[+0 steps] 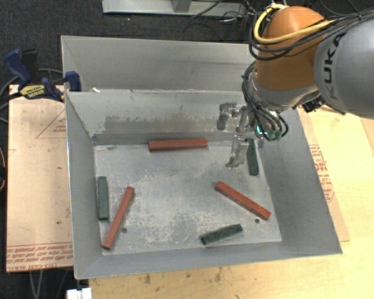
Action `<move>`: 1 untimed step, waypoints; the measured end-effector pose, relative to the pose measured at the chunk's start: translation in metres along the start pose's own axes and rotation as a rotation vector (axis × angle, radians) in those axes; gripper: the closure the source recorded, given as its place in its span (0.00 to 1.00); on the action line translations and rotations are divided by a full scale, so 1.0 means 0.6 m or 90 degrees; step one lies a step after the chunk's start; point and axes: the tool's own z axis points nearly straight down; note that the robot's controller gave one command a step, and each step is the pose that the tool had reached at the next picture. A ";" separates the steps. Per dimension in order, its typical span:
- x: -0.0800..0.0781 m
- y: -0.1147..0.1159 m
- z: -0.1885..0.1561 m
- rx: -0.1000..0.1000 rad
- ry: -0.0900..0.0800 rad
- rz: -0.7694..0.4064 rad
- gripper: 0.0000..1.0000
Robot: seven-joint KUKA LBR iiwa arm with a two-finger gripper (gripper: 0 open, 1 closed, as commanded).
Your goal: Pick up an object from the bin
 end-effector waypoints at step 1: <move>0.092 -0.100 0.212 0.000 0.002 0.046 0.00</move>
Offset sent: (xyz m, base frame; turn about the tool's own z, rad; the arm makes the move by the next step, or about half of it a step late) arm -0.0529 -0.0583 -0.1214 0.0660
